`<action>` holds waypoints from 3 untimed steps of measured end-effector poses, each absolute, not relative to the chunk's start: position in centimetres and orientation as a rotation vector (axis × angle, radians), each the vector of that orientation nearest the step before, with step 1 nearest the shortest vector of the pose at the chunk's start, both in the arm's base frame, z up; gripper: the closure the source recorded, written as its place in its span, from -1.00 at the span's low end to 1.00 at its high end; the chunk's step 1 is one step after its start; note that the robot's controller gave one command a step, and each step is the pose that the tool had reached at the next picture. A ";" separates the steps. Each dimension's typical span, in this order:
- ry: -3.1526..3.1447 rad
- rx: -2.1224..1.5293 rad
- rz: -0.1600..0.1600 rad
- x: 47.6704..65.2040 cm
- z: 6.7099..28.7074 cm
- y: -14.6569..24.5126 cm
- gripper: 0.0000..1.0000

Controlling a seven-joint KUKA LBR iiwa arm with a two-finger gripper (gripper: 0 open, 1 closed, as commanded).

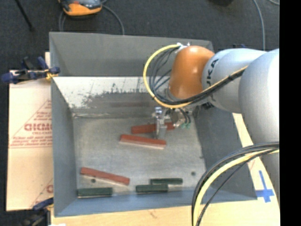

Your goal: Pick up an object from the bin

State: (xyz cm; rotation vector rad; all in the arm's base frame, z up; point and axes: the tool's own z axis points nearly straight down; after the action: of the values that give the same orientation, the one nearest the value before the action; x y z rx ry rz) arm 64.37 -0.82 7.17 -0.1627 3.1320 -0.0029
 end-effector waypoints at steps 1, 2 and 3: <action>3.132 -0.163 -0.003 64.4 7.2 -0.8 1.00; 3.132 -0.163 -0.003 64.4 7.3 -0.8 1.00; 3.140 -0.163 -0.002 64.2 8.1 -0.9 1.00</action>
Offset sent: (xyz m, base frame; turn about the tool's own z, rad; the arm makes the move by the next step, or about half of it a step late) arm 0.0000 0.0000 0.0094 0.0000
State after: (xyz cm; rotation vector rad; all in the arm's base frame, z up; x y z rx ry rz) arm 64.15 -0.86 8.13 -0.1629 3.1402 -0.0019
